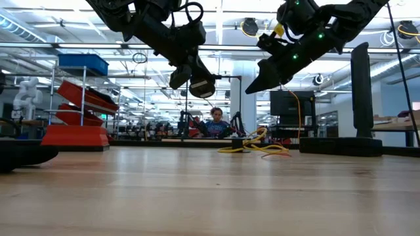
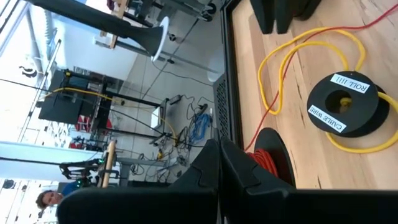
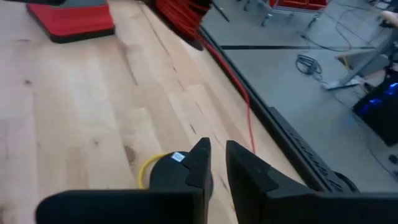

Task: Coil cords
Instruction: Coil the red wire into the spool

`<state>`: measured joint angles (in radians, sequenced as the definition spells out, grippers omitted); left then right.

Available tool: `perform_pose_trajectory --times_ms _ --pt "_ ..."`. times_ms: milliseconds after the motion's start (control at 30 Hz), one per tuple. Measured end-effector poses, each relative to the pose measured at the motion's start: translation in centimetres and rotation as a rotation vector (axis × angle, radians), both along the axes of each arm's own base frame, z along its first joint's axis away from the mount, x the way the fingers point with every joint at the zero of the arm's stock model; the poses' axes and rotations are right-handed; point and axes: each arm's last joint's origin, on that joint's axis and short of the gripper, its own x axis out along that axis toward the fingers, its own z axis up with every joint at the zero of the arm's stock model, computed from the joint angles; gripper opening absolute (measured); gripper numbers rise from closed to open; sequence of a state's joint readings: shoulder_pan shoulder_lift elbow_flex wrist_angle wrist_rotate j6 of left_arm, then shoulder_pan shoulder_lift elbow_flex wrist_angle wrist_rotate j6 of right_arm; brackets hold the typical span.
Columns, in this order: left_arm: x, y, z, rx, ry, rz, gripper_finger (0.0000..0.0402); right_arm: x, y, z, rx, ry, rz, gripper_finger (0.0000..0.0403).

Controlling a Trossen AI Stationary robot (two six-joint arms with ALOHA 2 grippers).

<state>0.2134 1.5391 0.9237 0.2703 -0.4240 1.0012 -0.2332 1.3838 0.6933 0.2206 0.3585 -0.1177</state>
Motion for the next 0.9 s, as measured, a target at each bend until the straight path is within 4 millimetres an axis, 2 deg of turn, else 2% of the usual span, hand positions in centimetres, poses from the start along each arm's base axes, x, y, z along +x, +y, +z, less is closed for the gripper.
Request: perform_pose_trajectory --times_ms 167,367,533,667,900 --pt "0.0 0.0 0.0 0.000 -0.002 -0.001 0.0000 0.6 -1.0 -0.9 -0.020 0.018 0.009 0.0068" --pt "0.0 0.0 0.0 -0.002 -0.005 -0.002 0.0000 1.9 -3.4 -3.2 -0.036 -0.009 0.089 0.0096" --pt "0.1 -0.2 0.0 -0.004 -0.006 -0.008 0.0000 2.2 -5.7 -5.7 -0.055 0.004 0.050 0.0096" --pt "0.1 -0.5 0.0 -0.005 -0.007 -0.020 0.0000 2.3 -6.7 -7.0 -0.056 0.017 0.029 0.0094" --pt "0.2 -0.9 0.0 -0.003 -0.005 -0.035 0.0000 3.1 -8.3 -7.7 -0.077 0.045 0.006 0.0094"
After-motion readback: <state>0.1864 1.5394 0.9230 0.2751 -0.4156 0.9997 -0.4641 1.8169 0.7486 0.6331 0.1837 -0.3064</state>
